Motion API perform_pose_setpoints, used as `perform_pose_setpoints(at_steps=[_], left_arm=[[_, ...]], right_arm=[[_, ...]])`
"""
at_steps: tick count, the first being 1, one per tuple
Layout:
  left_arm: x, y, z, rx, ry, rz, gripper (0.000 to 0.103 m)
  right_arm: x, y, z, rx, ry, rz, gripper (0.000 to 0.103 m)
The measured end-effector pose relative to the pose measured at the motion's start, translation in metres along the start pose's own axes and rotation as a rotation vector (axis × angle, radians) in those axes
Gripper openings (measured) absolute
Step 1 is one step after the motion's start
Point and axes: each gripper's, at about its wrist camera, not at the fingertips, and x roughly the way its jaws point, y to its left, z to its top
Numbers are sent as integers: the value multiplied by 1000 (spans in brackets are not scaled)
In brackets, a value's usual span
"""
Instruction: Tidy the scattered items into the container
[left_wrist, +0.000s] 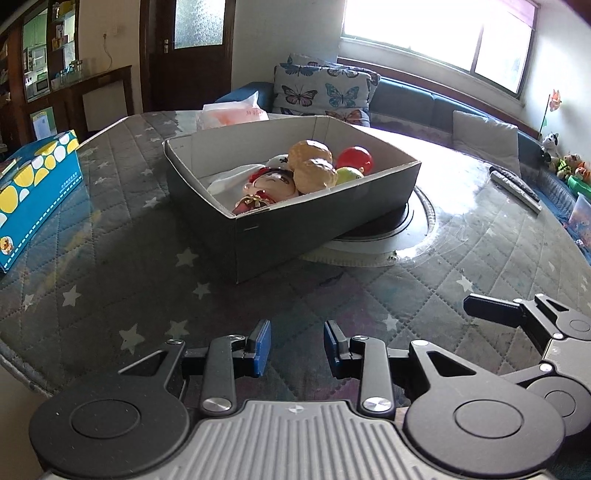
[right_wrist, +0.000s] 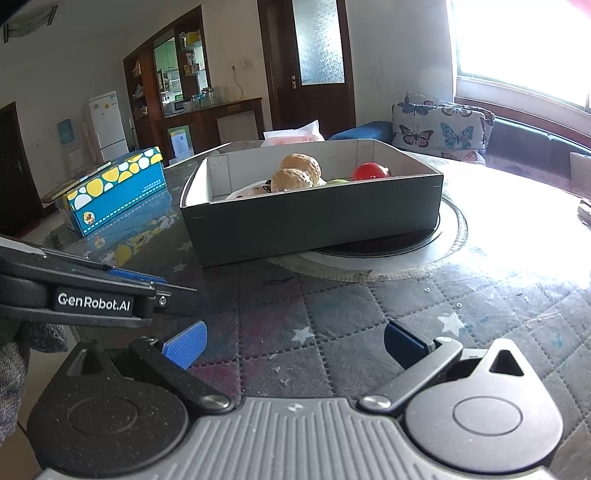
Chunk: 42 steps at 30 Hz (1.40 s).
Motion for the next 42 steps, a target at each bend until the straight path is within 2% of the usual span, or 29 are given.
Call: perform_pose_setpoints(at_steps=[9,17,21,30,42], left_arm=[[3,5,-1,-13,29,7,34],[6,5,-1,-24,27,50,34],[13,9,0,-54,66,64,34],[16,12,-1,-60,66,65,34],[21,13,0,-40,68,104,33]], right_arm=[[1,0,3,1,2,-8,103],[3,-1,5,-1,4,-17,103],[5,-1,6,-4,8,-19,103],[10,-4,5,2,20,-23,103],[15,-8,7,15,25,-33,103]])
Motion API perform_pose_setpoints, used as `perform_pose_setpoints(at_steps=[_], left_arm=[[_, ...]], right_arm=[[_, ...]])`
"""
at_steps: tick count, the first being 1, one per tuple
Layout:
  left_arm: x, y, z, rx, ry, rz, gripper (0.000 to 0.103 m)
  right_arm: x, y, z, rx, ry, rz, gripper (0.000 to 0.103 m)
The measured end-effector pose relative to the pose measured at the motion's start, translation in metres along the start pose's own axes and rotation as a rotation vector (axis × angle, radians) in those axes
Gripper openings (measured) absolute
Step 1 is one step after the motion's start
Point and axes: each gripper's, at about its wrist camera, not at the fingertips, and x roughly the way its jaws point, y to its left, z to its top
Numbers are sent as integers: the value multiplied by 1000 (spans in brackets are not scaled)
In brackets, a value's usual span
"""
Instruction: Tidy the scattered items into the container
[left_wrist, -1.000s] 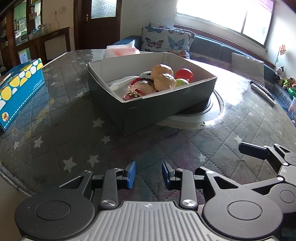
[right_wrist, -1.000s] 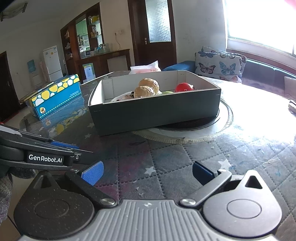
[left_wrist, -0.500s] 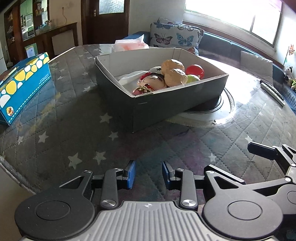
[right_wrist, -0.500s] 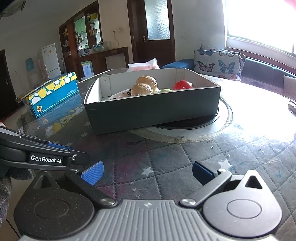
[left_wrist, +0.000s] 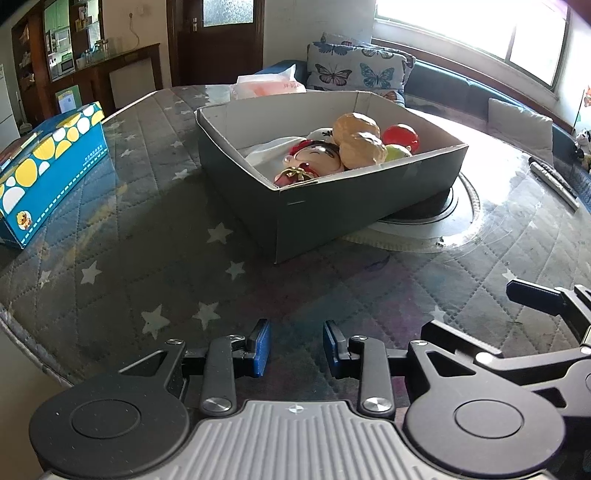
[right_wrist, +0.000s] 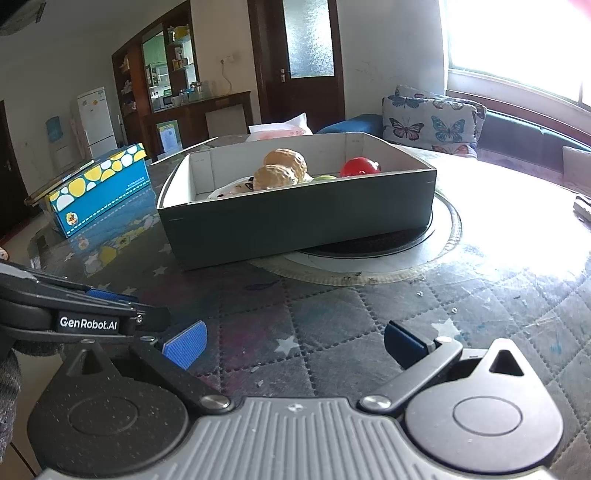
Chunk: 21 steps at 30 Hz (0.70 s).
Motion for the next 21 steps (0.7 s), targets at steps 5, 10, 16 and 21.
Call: perform_pose_setpoints(at_steps=[5,10,16,21], left_arm=[[1,-2,1,15,0,2,33],[4,-7,1,38,2,21,33],[5,-8,4,37,4,28,33],[2,-11,6,46,-15,41,33]], right_arm=[[3,-3,1,7,4,-3,103],[4,-5,2,8,3,-7,103],[6,-8,5,16,1,-10,103],[7,-9,9,16,-3,-8,103]])
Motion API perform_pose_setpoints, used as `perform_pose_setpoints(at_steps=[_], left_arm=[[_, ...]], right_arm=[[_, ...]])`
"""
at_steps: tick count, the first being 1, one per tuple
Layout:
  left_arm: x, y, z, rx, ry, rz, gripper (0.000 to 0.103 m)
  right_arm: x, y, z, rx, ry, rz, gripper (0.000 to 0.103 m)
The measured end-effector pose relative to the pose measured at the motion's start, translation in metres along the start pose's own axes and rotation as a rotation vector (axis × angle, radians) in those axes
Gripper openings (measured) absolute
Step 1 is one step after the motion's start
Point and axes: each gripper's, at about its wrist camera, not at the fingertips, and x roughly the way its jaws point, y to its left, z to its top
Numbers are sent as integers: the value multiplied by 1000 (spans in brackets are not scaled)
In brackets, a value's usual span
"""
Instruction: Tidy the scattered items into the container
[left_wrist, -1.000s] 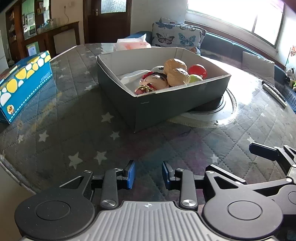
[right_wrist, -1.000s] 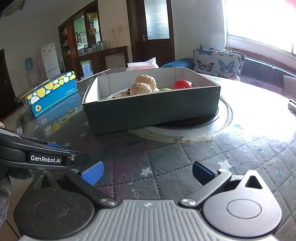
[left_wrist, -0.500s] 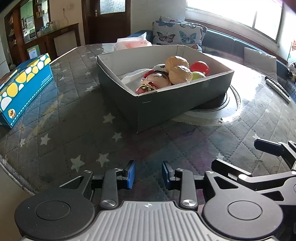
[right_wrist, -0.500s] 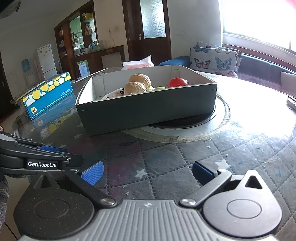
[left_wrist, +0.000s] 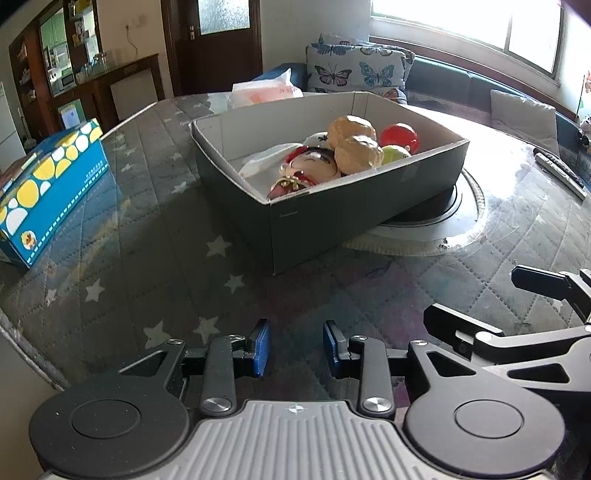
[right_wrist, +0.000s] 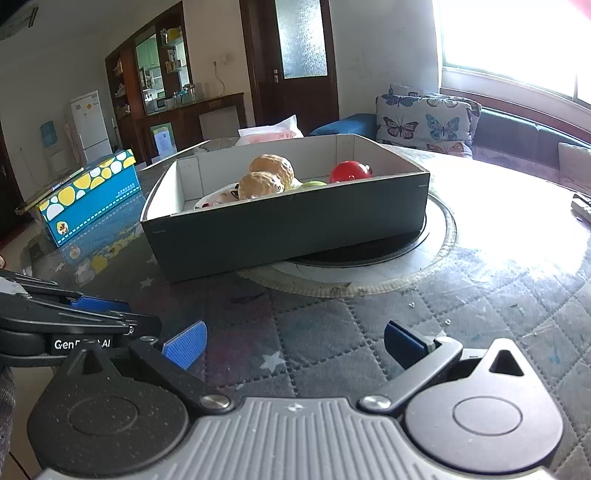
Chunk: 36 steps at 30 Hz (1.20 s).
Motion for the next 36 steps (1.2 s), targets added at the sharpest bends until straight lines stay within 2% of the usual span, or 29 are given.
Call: perform_pose_setpoints(at_steps=[8,36], left_arm=[[0,-1,7,2,-20,17,33],[10,7,24,-81,-13,61,33]], right_arm=[[5,-1,7,7,-4,-3,103],[21,-1,28,-3,-10,-7,103]])
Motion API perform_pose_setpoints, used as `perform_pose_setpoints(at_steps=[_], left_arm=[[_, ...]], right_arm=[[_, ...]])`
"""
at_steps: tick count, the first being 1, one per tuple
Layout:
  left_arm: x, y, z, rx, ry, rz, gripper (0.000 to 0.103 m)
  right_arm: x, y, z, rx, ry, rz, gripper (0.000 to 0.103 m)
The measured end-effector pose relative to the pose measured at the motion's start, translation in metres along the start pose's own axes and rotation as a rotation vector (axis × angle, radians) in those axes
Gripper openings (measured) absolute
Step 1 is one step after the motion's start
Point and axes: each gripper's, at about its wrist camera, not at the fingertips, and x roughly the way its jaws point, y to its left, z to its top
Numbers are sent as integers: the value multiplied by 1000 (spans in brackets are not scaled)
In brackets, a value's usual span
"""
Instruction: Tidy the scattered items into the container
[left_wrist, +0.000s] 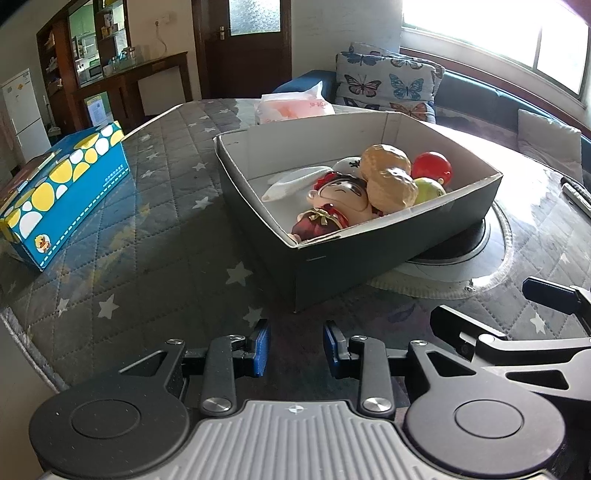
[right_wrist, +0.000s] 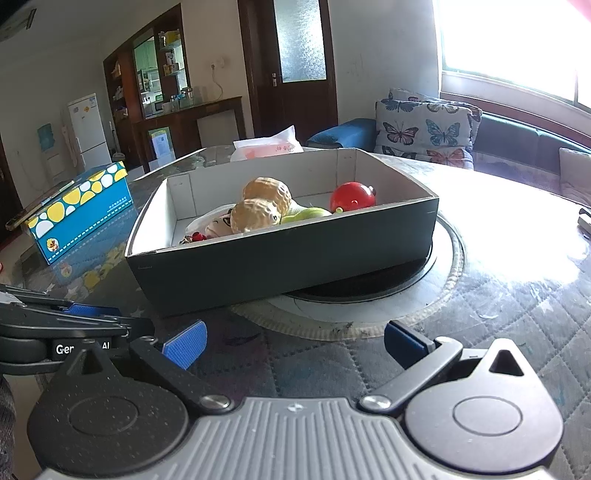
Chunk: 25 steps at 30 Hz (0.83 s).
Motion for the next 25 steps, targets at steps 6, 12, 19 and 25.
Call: perform_pose_setpoints(at_steps=[6,12,19,25], left_arm=[[2,1,4,-12,1,7,33],[4,1,7,-14,4,9,33],[4,-2,11,-7,-9,14,32],[1,-2,12,-7,-32,17,32]], right_arm=[[2,0,2,1,-1,2,103],[7,-2,7,7,0,3,103],[7,-5,8,15,-5,3,103],[5,-5,9,15,-14,6,103]])
